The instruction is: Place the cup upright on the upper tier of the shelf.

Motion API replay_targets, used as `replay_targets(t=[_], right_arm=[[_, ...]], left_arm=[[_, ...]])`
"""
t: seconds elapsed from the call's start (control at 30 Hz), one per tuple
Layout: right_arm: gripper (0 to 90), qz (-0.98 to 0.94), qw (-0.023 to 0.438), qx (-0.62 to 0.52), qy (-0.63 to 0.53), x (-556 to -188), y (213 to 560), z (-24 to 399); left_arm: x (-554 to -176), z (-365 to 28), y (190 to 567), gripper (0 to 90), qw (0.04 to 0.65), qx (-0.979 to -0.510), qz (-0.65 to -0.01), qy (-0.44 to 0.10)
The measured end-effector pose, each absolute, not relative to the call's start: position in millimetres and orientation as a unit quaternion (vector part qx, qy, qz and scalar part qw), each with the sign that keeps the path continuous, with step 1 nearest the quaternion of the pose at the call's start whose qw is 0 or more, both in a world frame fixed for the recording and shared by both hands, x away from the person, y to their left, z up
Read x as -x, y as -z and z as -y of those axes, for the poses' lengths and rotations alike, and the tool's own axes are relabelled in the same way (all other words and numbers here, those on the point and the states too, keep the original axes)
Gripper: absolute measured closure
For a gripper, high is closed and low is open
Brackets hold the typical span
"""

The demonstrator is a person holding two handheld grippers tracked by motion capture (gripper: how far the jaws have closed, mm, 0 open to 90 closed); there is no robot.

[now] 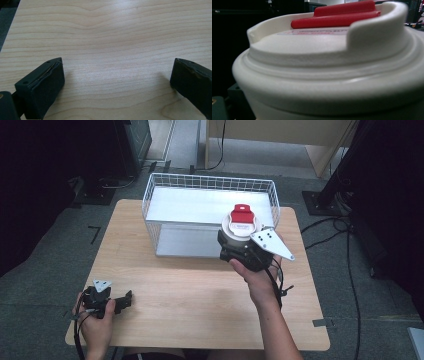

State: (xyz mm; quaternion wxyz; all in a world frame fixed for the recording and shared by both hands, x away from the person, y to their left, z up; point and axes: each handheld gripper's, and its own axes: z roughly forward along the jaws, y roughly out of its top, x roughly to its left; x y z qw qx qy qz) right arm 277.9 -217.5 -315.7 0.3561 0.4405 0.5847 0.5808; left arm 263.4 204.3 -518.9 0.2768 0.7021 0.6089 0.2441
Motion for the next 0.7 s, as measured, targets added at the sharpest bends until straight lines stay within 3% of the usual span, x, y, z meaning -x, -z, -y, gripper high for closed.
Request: replay_targets(t=[0.7], right_arm=[[1.2, -0.569, 0.374, -0.442, -0.585, -345.8, 276.3, 207.3]], left_arm=[[-264.0, -204.6, 518.8, 0.0, 0.276, -0.703, -0.608, -0.245]])
